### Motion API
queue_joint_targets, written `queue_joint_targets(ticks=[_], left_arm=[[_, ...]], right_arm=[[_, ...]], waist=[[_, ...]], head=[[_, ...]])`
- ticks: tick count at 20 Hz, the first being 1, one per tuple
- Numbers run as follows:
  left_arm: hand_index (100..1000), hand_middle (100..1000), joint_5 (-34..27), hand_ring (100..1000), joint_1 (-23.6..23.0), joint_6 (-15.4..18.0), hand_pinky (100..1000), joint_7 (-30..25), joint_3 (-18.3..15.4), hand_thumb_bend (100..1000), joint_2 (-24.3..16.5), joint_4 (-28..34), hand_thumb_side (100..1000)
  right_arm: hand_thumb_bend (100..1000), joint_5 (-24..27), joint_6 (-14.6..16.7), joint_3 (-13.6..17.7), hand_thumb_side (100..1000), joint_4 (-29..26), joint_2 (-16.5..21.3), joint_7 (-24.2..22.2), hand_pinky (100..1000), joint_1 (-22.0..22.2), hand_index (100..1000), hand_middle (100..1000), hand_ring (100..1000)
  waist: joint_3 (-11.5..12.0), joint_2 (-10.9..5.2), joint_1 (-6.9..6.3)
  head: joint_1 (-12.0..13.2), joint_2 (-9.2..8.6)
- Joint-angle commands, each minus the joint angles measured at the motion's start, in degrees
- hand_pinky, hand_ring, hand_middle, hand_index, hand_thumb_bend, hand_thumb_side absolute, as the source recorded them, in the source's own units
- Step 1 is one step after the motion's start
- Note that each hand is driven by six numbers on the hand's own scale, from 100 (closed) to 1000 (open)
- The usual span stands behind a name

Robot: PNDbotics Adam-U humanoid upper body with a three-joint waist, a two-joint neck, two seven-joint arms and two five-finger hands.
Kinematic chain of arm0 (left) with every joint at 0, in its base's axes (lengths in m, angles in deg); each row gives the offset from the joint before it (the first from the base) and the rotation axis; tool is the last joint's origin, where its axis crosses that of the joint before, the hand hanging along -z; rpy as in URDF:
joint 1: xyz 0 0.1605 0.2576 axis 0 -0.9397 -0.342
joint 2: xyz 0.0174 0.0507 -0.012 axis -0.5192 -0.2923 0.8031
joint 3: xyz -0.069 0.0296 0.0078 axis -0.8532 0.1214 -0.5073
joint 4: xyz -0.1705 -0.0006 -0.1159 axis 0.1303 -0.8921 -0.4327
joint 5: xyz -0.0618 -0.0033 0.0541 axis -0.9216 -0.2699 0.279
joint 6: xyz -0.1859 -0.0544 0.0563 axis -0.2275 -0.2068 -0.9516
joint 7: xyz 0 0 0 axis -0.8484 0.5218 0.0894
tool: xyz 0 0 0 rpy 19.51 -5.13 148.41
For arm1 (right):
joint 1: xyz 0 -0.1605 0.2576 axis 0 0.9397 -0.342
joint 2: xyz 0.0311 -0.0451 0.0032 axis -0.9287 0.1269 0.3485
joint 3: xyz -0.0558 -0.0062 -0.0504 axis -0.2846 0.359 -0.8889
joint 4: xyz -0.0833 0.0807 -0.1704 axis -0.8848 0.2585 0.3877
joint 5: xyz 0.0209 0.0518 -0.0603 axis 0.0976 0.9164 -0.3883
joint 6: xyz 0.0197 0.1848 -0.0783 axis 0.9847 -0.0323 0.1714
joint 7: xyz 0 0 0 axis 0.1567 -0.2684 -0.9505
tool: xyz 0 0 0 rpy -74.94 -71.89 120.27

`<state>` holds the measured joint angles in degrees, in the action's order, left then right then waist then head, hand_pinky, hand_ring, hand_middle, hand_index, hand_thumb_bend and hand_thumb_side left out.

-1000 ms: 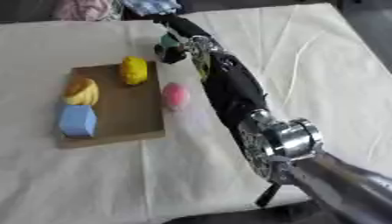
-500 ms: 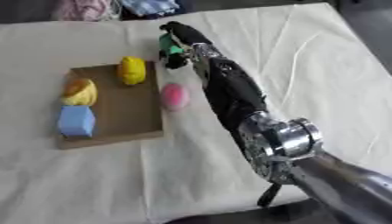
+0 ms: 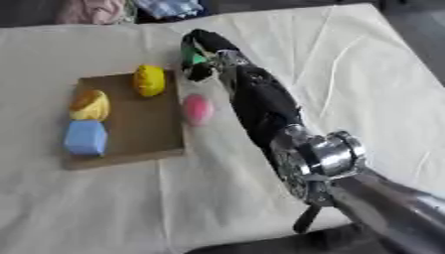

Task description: Pick up objects on the table and place them in the box.

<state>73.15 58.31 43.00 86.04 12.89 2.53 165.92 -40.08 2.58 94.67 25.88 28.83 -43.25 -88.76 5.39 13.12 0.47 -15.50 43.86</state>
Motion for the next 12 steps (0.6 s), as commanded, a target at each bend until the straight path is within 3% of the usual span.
queue_joint_targets(ticks=[1,5,12], left_arm=[[825,594,0.08,536,0.27,0.13,732,0.09,-0.31,100,-0.28,0.94,668],[825,594,0.02,536,0.30,0.13,733,0.19,-0.43,100,-0.36,0.94,667],[825,594,0.10,535,0.29,0.05,733,0.52,-0.82,100,-0.48,0.94,667]], right_arm=[[100,0.72,1.79,0.50,211,-2.63,0.71,1.40,621,-0.69,702,854,543],[100,1.59,6.71,0.31,202,-6.26,1.19,1.78,606,-1.42,679,803,522],[100,6.80,19.12,-2.84,198,-12.75,3.67,-1.29,615,-2.17,684,797,524]], waist=[[-0.10,-0.88,0.61],[-0.32,-0.92,0.69],[-1.09,-0.93,0.92]], head=[[-0.19,0.18],[-0.06,0.16],[0.52,0.09]])
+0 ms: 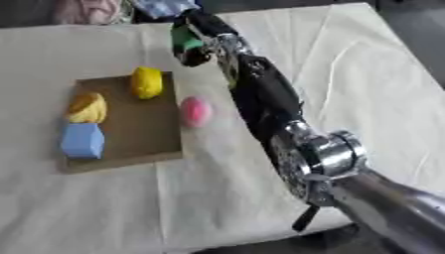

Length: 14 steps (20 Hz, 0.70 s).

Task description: Pick up objects on the table and place them in the box.

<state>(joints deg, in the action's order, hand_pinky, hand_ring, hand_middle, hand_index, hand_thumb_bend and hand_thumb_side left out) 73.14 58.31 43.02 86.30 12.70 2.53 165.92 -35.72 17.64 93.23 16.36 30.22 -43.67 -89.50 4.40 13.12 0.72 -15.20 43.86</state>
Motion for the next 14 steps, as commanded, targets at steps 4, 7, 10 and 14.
queue_joint_targets(ticks=[4,7,10,14], left_arm=[[825,594,0.30,535,0.27,-0.11,734,0.51,-0.88,100,-0.47,0.94,668],[825,594,0.40,535,0.39,-0.18,734,0.62,-0.97,100,-0.45,0.94,669],[825,594,0.45,535,0.49,-0.18,734,0.65,-0.99,100,-0.46,0.94,668],[825,594,0.43,535,0.57,-0.21,735,0.60,-0.94,100,-0.38,0.94,670]], right_arm=[[100,9.01,13.25,-6.11,198,-6.46,4.33,-3.58,643,0.15,701,806,548],[100,14.71,20.10,-10.37,198,-9.03,5.59,-6.94,653,2.35,708,809,556],[100,19.97,25.06,-14.47,200,-11.92,6.03,-11.02,662,4.51,721,817,571],[100,27.60,26.31,-20.52,202,-16.93,4.96,-17.75,667,6.35,731,821,579]], waist=[[-0.64,-0.77,0.84],[-1.07,-0.62,0.90],[-1.27,-0.51,0.89],[-1.41,-0.47,0.83]], head=[[0.63,0.01],[1.01,-0.04],[1.10,-0.11],[1.02,-0.12]])
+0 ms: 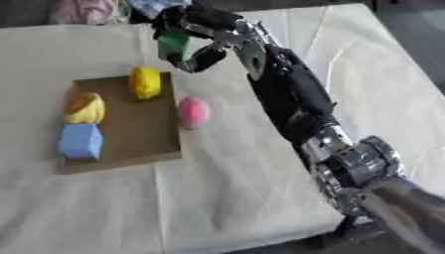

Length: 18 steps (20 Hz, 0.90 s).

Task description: Pick up objects on the table and place them in the box.

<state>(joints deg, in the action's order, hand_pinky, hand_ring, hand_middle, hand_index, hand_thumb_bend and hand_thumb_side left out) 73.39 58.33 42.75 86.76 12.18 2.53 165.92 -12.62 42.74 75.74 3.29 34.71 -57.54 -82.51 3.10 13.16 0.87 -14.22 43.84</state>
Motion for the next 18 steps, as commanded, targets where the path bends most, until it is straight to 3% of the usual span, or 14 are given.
queue_joint_targets(ticks=[1,3,6,10,14,18], left_arm=[[825,594,0.18,535,0.57,0.07,735,0.11,-0.40,100,-0.37,0.94,669],[825,594,0.17,535,0.59,0.10,735,0.09,-0.40,100,-0.37,0.94,669],[825,594,0.16,535,0.60,0.12,735,0.09,-0.40,100,-0.37,0.94,670],[825,595,0.10,535,0.78,0.08,736,-0.12,-0.24,100,-0.49,0.94,671],[825,595,0.12,535,0.70,-0.04,736,-0.04,-0.41,100,-0.44,0.94,673],[825,595,0.11,535,0.77,-0.13,736,-0.03,-0.44,100,-0.43,0.94,674]], right_arm=[[100,6.57,1.24,-4.54,202,-5.12,0.09,-5.99,669,-0.33,735,822,581],[100,10.22,1.27,-6.50,203,-7.00,-0.37,-9.91,669,0.04,739,824,584],[100,14.04,1.27,-6.85,211,-8.24,-0.31,-14.09,678,0.17,764,832,598],[100,13.26,1.27,-10.86,226,-10.00,-3.55,-17.80,692,1.13,794,845,619],[100,13.74,1.27,-15.70,240,-10.53,-4.26,-21.28,716,2.42,819,859,654],[100,13.28,1.27,-16.42,256,-11.06,-4.08,-24.77,755,3.80,849,874,712]], waist=[[-0.11,-0.50,0.66],[-0.12,-0.50,0.64],[-0.09,-0.49,0.65],[0.43,-0.46,1.02],[0.27,-0.48,1.12],[0.21,-0.50,1.28]], head=[[0.01,-0.10],[-0.05,-0.08],[-0.14,-0.07],[-0.66,-0.01],[-0.51,0.02],[-0.42,0.07]])
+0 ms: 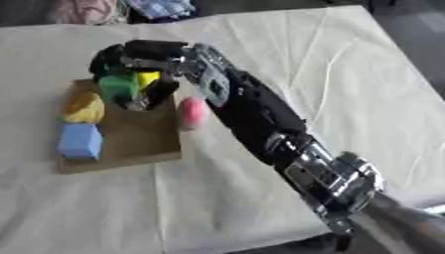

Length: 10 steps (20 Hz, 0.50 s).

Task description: Pick up objects on the table and place them in the box.

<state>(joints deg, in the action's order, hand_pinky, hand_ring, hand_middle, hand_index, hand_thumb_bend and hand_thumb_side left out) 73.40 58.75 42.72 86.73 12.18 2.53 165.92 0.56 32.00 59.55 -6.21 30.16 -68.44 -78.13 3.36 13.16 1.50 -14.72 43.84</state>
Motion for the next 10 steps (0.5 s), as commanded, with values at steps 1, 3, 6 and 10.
queue_joint_targets(ticks=[1,3,6,10], left_arm=[[825,595,0.11,535,0.32,-0.13,736,0.04,-0.49,100,-0.44,0.94,674],[825,596,0.16,535,0.27,-0.18,737,0.10,-0.55,100,-0.45,0.94,674],[825,596,0.17,535,0.33,-0.23,737,0.10,-0.55,100,-0.47,0.94,674],[825,596,0.20,535,0.27,-0.23,737,0.15,-0.62,100,-0.43,0.94,673]], right_arm=[[100,0.00,12.01,-0.18,240,-1.74,0.63,-14.61,778,-0.27,865,882,743],[100,-0.24,12.01,-0.14,265,-2.42,0.95,-15.50,817,0.17,885,896,784],[100,-1.61,12.01,-0.37,278,-4.01,1.46,-16.03,883,0.36,925,931,859],[100,-3.73,12.01,-0.17,278,-5.27,2.17,-15.22,941,0.50,952,964,932]], waist=[[-0.09,-0.51,0.70],[-0.19,-0.50,0.77],[-0.29,-0.50,0.82],[-0.41,-0.52,0.74]], head=[[0.14,0.11],[0.17,0.17],[0.18,0.17],[0.20,0.09]])
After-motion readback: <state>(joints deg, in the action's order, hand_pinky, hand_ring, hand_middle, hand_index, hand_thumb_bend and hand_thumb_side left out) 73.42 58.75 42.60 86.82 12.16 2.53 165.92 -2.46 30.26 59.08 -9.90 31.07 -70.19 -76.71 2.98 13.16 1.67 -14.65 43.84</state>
